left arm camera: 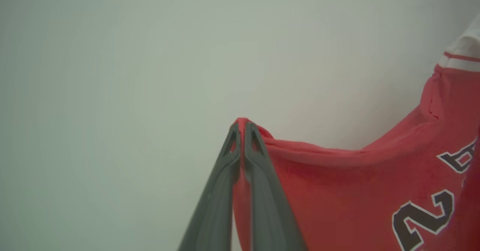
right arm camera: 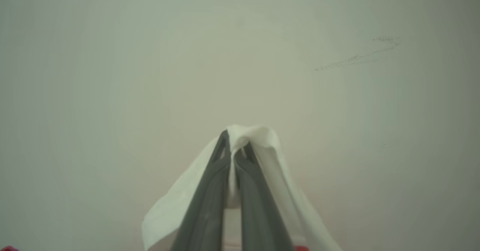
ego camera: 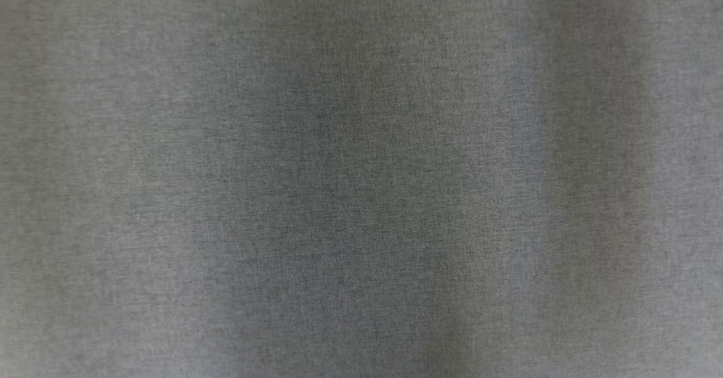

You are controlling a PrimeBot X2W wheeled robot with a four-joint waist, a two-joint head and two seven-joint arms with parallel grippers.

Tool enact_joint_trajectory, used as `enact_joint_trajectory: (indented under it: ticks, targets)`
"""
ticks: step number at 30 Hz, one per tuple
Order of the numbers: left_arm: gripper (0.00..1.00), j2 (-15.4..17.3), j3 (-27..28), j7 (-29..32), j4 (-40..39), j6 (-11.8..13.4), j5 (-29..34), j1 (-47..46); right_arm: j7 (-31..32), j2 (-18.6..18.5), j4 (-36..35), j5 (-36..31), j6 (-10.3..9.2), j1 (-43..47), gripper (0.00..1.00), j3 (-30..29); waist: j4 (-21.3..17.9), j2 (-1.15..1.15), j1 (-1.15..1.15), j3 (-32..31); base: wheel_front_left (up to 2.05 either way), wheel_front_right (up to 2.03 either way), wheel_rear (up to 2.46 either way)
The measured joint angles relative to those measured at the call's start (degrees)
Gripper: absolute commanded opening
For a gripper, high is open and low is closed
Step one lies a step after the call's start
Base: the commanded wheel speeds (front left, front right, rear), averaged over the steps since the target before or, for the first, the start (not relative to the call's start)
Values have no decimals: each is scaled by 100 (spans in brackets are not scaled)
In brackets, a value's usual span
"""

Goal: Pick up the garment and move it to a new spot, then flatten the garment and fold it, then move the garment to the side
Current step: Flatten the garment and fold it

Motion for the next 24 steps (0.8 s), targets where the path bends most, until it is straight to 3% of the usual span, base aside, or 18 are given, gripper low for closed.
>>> enact_joint_trajectory:
  ticks: [11,24]
  targets:
    - [0,105,-781,-141,661,0,-361,-1087,-268,-86,1004,-318,0,-1020,0,294,-112,0,-1,338,0,0,0]
    - [0,37,-1455,-661,865,0,-1083,-1072,-468,-98,1291,-41,0,-985,0,932,-88,-1,-1,485,0,0,0]
